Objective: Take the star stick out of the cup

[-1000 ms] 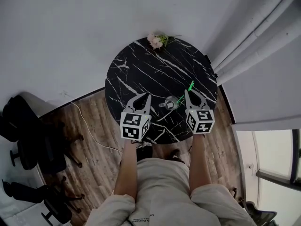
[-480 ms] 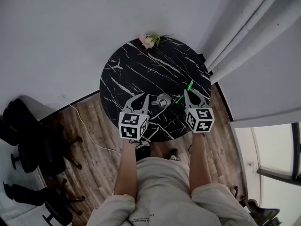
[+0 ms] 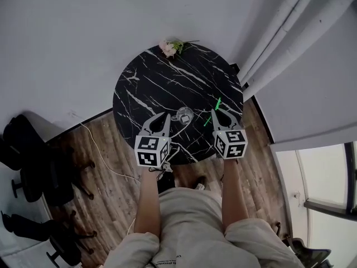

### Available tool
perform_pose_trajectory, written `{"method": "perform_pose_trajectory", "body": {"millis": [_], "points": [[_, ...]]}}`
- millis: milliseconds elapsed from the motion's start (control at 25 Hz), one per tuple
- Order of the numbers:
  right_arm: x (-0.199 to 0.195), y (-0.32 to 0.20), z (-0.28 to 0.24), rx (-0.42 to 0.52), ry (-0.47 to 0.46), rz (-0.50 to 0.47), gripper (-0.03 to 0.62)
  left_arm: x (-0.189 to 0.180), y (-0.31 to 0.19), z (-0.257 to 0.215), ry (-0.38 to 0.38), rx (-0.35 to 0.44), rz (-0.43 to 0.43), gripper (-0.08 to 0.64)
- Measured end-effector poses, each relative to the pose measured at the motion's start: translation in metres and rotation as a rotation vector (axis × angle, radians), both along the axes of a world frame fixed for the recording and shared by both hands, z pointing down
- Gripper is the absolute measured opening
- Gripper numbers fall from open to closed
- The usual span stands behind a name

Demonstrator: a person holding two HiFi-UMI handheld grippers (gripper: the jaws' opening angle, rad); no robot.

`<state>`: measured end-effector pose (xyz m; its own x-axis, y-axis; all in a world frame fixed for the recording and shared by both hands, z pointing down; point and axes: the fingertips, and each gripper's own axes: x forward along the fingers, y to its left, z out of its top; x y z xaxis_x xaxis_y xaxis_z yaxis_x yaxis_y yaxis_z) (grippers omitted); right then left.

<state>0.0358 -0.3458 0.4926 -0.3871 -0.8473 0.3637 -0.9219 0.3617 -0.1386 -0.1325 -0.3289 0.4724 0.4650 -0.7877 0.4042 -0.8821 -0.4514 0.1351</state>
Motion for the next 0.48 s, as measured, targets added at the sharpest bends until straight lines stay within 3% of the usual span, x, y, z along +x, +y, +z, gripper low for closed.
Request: {"method": "perform_pose_trajectory", "body": {"millis": [480], "points": [[0.016,0.053,0.032,-0.064,-0.007,-0.055,0.04,0.022,0.065,0.026,-0.026,-0.046,-0.052,0.023]]}}
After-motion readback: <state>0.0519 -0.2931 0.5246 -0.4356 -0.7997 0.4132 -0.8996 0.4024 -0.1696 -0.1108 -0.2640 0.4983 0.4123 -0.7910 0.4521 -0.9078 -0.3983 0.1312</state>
